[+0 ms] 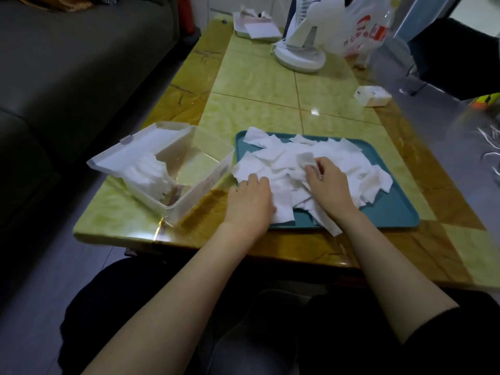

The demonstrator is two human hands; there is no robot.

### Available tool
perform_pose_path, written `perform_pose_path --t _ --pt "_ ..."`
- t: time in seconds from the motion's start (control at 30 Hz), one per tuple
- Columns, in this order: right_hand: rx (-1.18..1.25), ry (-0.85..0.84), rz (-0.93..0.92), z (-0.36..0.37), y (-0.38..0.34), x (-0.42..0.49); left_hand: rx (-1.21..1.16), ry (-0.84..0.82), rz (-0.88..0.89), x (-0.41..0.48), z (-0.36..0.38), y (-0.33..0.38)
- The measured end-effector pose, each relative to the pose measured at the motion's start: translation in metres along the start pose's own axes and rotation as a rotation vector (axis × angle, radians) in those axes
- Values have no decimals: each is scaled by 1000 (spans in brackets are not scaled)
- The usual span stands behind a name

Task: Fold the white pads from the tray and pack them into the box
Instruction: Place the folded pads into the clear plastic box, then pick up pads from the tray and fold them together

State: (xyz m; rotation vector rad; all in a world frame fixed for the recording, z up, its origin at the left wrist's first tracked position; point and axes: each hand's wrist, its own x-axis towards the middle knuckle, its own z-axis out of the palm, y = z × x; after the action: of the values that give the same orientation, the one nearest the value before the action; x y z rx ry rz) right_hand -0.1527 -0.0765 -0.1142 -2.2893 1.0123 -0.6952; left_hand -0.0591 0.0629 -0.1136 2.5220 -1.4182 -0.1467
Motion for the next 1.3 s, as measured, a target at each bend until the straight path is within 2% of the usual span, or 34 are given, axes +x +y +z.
perform_pose_path --t 0.13,0.23,0.4,0.47,0.53,0.63,0.7,0.87,0.97,1.1,1.3 --pt "130 117 80 0 3 -3 -15 33 -13 4 3 -1" --pt "204 126 85 -2 1 -2 -99 101 -13 7 -4 -2" --pt "210 187 -20 -8 -7 -1 -532 167 -55 11 -14 -4" --pt "176 185 -72 -13 -11 -2 -623 184 -78 13 -14 -5" --pt "91 104 -109 -20 -9 -2 -679 188 -90 15 -12 -3" --pt "-84 -182 -55 -23 -4 -5 -744 180 -104 17 -9 -2" --pt "-129 -293 -21 -25 -4 -8 -761 199 -105 17 -8 0" --pt "-112 -329 -65 -34 -10 -7 -787 319 -33 12 -12 4" --pt "-150 -380 -63 -35 -10 -7 -767 331 -24 11 -11 4" --pt "-234 -295 -84 -35 -10 -9 -716 335 10 12 -11 3" --pt "25 55 -70 -31 -25 -16 -792 346 -47 12 -12 4"
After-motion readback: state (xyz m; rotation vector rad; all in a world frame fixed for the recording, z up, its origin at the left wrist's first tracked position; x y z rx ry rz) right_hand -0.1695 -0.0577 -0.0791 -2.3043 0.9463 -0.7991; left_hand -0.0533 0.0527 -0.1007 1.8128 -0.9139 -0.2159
